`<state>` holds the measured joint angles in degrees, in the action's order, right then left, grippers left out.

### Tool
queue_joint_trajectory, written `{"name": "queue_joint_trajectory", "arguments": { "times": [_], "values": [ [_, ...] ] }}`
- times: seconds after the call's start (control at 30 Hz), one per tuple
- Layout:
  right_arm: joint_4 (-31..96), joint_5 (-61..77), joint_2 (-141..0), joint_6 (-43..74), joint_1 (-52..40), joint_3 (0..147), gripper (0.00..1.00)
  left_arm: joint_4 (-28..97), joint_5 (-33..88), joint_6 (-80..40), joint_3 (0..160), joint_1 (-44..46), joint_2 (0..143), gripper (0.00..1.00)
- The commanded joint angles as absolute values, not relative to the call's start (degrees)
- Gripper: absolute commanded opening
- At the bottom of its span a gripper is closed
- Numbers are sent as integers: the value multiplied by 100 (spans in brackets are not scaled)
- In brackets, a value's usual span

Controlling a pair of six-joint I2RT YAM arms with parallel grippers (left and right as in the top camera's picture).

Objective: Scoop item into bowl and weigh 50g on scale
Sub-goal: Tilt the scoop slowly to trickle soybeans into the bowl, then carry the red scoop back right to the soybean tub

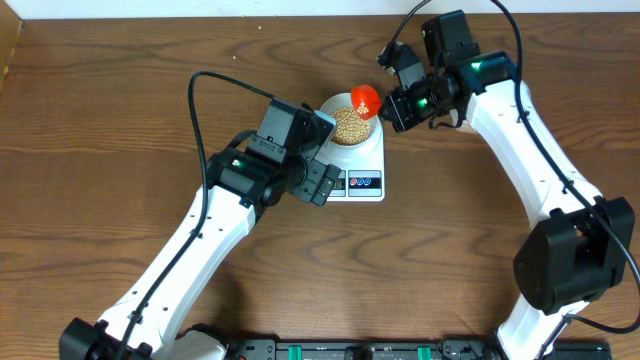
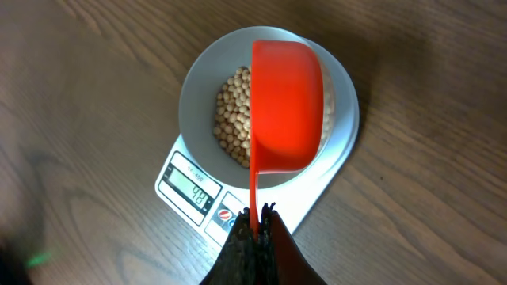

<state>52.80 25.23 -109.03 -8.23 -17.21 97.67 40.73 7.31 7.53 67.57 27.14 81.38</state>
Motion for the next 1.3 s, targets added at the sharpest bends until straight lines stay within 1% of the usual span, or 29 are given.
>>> {"name": "queue_joint_trajectory", "arguments": {
  "times": [0.0, 0.77, 0.87, 1.03, 1.27],
  "values": [
    [5269, 2740, -10886, -910, -1680, 9765, 1, 4095, 685, 788, 6783, 2692, 8132, 92],
    [5288, 2779, -10886, -910, -1697, 9765, 1, 4095, 685, 788, 6783, 2692, 8132, 92],
    [5288, 2985, -10886, -910, -1675, 9765, 1, 4095, 685, 788, 6783, 2692, 8132, 91],
    [5332, 3706, -10886, -954, -1352, 9765, 1, 4095, 685, 788, 6783, 2692, 8132, 92],
    [5461, 5004, -10886, -1214, -554, 9765, 1, 4095, 685, 788, 6783, 2692, 8132, 92]
  ]
}}
